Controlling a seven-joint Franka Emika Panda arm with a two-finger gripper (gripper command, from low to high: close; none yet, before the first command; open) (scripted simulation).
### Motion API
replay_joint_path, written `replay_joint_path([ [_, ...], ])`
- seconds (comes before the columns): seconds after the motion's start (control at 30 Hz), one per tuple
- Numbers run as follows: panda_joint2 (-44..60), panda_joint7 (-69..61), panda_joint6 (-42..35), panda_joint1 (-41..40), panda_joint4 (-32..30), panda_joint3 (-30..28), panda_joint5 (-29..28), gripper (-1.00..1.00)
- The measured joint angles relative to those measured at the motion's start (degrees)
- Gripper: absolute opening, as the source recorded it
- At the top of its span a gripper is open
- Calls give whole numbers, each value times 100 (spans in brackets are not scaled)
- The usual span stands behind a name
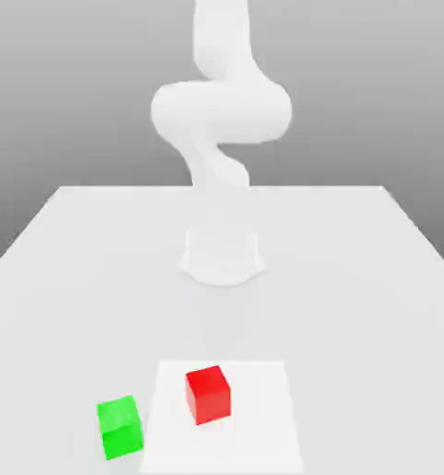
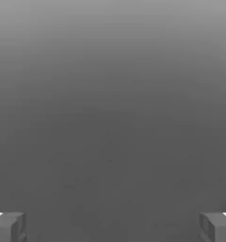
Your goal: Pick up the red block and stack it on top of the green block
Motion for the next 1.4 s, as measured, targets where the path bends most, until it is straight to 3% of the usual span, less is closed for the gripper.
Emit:
replay_joint_path([
  [0.33, 2133, -909, 1199, 121, -1098, -268, -204, 0],
  [0.63, 4003, -2008, 2255, 188, -2066, -446, 38, 0],
  [0.87, 5457, -2388, 3407, -11, -2052, -191, 356, 0],
  [0.9, 5585, -2404, 3516, -34, -2034, -164, 375, -100],
  [1.13, 5577, -2390, 3506, -55, -2036, -146, 358, -100],
  [1.4, 4387, -1849, 2289, -227, -2011, -364, 146, -100],
])
